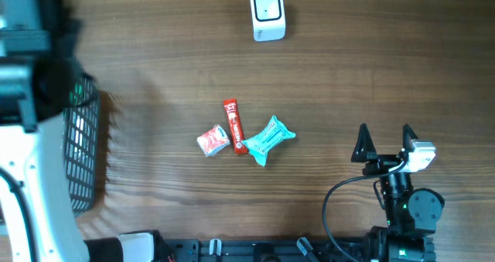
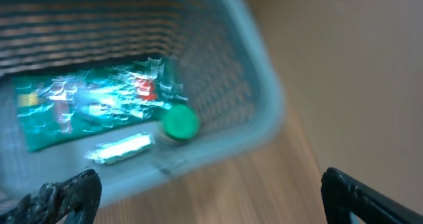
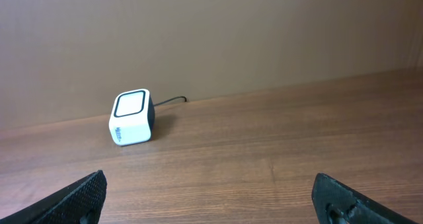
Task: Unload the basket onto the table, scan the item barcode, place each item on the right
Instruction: 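Carry the snack packet out and place it left of the Nescafe stick, then reach into the basket and grasp the small green-white box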
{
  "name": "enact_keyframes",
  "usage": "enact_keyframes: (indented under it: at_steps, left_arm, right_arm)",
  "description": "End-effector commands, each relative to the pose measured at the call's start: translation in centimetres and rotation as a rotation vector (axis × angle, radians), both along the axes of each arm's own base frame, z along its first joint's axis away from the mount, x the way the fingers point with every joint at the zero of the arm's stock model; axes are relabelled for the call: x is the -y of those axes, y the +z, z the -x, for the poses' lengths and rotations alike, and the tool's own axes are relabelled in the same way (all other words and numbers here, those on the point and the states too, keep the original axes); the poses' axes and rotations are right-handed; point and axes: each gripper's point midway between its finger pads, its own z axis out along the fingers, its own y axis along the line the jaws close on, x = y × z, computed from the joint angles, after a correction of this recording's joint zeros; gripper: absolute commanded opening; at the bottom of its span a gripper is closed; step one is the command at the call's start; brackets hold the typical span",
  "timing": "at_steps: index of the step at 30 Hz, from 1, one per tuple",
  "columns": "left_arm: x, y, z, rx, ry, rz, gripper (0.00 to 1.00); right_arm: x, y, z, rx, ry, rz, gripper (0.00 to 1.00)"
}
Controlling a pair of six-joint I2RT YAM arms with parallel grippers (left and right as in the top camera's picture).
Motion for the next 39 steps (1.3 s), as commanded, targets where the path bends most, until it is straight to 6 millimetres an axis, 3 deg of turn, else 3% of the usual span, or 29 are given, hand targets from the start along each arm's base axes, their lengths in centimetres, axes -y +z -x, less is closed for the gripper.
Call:
enact_keyframes:
  at_steps: [1,4,9,17,22,26,28,32,35,39]
  left_arm:
    - [-5.7,-2.7,2.3,0.051,0.243,0.239,1.0]
    - [-8.9,-5.1,3.5,0.064,0.336,0.407,1.0]
    - [-11.5,-10.7,5.2,-0.111,0.371,0.593,1.0]
    - [-12.5,-18.0,3.1,-0.366,0.214,0.704,1.0]
    - [-13.7,-22.2,1.7,-0.522,-0.109,0.643,1.0]
    - [-13.3,-25.3,0.9,-0.555,-0.229,0.636,0.98]
    - [-12.8,-27.0,1.0,-0.58,-0.278,0.64,0.92]
    - [-10.3,-30.4,1.0,-0.597,-0.434,0.692,0.88]
    - [-9.7,-31.7,1.5,-0.617,-0.453,0.705,0.88]
    - [-9.9,-31.8,1.3,-0.621,-0.5,0.68,0.88]
  right_arm:
    - [0.0,0.2,0.0,0.009,-0.001,0.019,1.0]
    - [0.0,0.2,0.0,0.009,-0.001,0.019,1.0]
    - [0.0,0.2,0.0,0.009,-0.001,0.019,1.0]
    - [0.0,0.2,0.0,0.009,-0.001,0.02,1.0]
    - [0.0,0.2,0.0,0.009,-0.001,0.02,1.0]
    - [0.0,0.2,0.0,0.009,-0.001,0.019,1.0]
    - [0.0,0.2,0.0,0.009,-0.001,0.019,1.0]
    - [0.0,0.2,0.0,0.009,-0.001,0.02,1.0]
    - [0.0,0.2,0.0,0.009,-0.001,0.019,1.0]
    - [0.0,0.2,0.0,0.009,-0.001,0.02,1.0]
